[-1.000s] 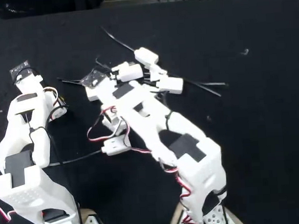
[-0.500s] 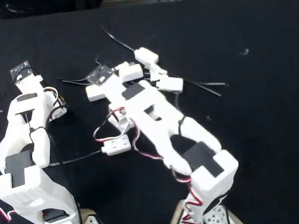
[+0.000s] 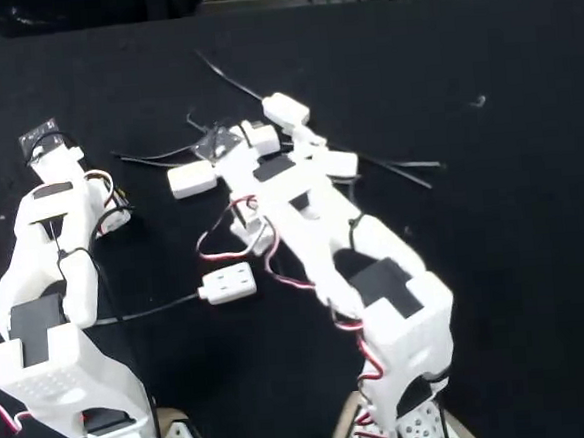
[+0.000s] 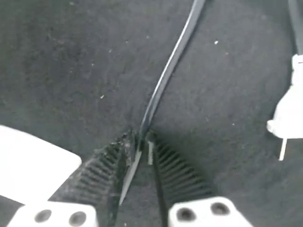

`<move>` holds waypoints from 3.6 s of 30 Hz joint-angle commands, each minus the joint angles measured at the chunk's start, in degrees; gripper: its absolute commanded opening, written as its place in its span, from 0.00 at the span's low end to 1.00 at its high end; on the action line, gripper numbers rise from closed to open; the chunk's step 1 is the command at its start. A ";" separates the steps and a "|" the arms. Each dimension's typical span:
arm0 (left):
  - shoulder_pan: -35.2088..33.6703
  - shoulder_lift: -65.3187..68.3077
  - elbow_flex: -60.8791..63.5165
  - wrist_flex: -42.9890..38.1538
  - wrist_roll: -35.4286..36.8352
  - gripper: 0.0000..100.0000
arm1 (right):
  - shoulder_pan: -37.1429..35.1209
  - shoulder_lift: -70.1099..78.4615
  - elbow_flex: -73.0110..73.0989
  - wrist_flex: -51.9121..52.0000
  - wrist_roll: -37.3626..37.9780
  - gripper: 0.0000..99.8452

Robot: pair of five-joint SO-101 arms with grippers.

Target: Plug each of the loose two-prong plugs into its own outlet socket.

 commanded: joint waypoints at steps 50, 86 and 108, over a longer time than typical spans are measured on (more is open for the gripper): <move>-0.84 -2.64 -0.48 0.62 -0.44 0.17 | 10.73 -33.89 19.47 2.55 8.44 0.05; -2.33 -2.64 -0.66 0.62 -0.44 0.17 | 3.60 -20.44 12.09 -17.23 -3.69 0.19; -2.15 -2.64 -0.66 0.62 -0.44 0.17 | -6.24 -9.80 7.96 -18.90 0.00 0.10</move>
